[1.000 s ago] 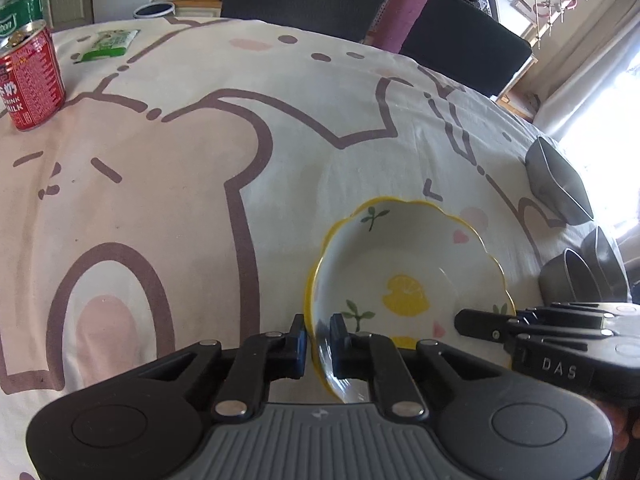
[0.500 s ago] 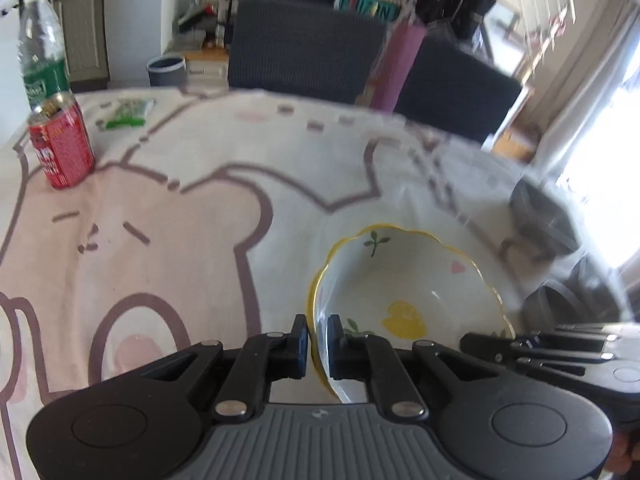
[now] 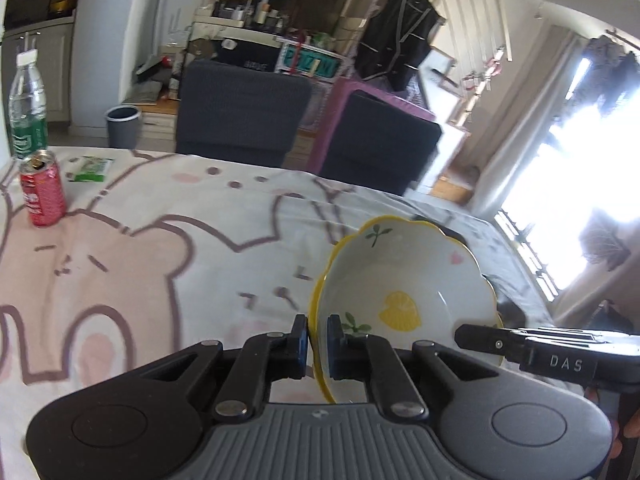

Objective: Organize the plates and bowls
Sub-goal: 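Lift the lemon bowl with both tools and carry it over the cream bowl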

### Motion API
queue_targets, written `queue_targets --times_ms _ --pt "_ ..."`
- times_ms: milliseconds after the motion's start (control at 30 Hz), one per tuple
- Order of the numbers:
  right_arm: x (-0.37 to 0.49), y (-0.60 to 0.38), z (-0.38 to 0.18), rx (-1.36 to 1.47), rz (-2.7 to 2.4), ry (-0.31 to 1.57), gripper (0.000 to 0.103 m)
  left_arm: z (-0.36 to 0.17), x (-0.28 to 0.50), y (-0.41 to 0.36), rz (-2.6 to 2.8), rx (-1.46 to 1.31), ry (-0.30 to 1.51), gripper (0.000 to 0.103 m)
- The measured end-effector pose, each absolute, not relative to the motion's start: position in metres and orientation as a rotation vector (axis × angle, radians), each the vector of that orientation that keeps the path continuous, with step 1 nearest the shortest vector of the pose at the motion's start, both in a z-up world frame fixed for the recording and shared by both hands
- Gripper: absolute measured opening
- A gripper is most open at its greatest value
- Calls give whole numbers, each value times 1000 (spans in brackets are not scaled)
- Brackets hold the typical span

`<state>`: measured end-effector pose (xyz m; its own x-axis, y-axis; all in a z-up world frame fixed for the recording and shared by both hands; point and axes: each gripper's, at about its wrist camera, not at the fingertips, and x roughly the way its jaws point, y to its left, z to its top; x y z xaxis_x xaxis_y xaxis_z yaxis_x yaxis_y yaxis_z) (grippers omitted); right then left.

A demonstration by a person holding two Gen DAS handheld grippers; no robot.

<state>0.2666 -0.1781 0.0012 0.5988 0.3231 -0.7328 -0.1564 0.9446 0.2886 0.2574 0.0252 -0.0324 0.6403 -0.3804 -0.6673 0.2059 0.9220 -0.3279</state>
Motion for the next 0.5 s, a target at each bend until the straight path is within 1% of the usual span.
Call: queue_targets --times_ms 300,500 --pt "219 -233 12 221 169 902 9 -41 234 -24 -448 -214 858 10" --pt "198 -257 1 207 116 971 9 -61 226 -52 -504 -141 925 10"
